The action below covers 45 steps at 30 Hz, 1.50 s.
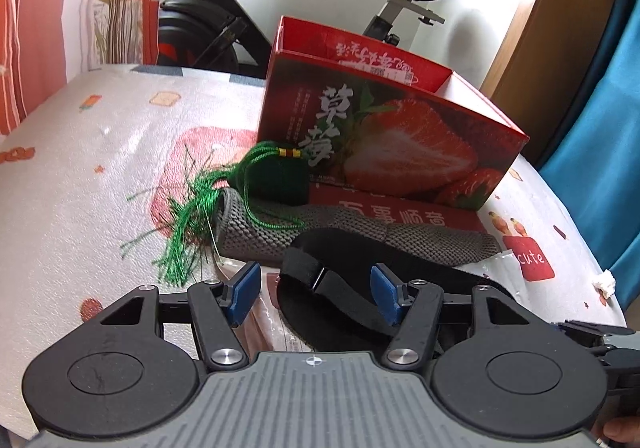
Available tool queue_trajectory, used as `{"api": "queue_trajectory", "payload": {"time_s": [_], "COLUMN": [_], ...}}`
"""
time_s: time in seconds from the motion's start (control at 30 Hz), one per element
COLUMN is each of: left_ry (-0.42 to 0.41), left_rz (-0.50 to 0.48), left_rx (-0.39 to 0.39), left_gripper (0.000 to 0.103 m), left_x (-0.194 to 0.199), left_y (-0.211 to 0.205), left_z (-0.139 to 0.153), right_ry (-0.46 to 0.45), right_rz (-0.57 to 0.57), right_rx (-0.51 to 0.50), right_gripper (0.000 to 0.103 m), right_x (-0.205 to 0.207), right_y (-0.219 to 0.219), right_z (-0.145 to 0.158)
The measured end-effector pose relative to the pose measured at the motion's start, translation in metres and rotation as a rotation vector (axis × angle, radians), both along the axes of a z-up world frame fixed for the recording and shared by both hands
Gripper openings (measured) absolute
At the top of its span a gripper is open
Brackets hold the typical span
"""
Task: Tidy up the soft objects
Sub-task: 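Close both grippers on the strap edge of the black eye mask, then lift the eye mask with both grippers over the red box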
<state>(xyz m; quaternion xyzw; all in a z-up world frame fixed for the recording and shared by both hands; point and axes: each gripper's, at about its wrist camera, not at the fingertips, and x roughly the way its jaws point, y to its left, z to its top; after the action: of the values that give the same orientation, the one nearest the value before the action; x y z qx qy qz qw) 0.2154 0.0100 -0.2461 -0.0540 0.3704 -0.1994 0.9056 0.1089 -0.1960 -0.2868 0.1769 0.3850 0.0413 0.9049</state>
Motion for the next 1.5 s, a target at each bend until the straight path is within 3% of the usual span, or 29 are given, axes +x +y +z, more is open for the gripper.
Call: {"api": "queue_trajectory", "payload": {"time_s": [0.03, 0.1, 0.3, 0.43, 0.5, 0.57, 0.63, 0.9, 1.1, 1.3, 1.5], "left_ry": [0.000, -0.004, 0.011, 0.007, 0.003, -0.001, -0.007, -0.001, -0.012, -0.027, -0.031], "left_rz": [0.001, -0.007, -0.051, -0.057, -0.044, -0.027, -0.015, -0.022, -0.010, 0.003, -0.003], "left_rx": [0.001, 0.001, -0.008, -0.002, 0.008, 0.030, 0.041, 0.043, 0.032, 0.037, 0.038], "left_gripper": [0.063, 0.063, 0.063, 0.060, 0.048, 0.030, 0.024, 0.024, 0.022, 0.022, 0.020], "left_x": [0.000, 0.001, 0.007, 0.002, -0.003, -0.006, -0.008, -0.014, -0.017, -0.021, -0.023], "left_y": [-0.001, -0.002, -0.008, -0.010, -0.008, -0.007, -0.005, -0.004, -0.002, 0.000, -0.001], "left_z": [-0.002, -0.002, -0.003, -0.005, -0.006, -0.008, -0.008, -0.013, -0.012, -0.009, -0.009], "right_ry": [-0.004, -0.012, -0.041, -0.050, -0.051, -0.053, -0.054, -0.062, -0.093, -0.134, -0.128], "right_rz": [0.003, 0.000, -0.018, -0.014, -0.016, -0.021, -0.030, -0.030, -0.060, -0.045, -0.031], "right_rx": [-0.020, -0.056, -0.084, -0.100, -0.096, -0.080, -0.056, -0.020, -0.012, 0.035, 0.006], "right_gripper": [0.070, 0.054, 0.039, 0.038, 0.038, 0.038, 0.038, 0.043, 0.027, 0.025, 0.022], "right_x": [0.002, 0.004, 0.010, 0.010, 0.009, 0.010, 0.010, 0.007, 0.002, -0.002, -0.001], "right_y": [0.002, 0.005, -0.002, -0.002, -0.002, -0.004, -0.007, -0.008, -0.013, -0.015, -0.006], "right_z": [0.001, 0.001, 0.000, 0.001, 0.001, 0.001, 0.000, -0.002, 0.003, 0.008, 0.007]}}
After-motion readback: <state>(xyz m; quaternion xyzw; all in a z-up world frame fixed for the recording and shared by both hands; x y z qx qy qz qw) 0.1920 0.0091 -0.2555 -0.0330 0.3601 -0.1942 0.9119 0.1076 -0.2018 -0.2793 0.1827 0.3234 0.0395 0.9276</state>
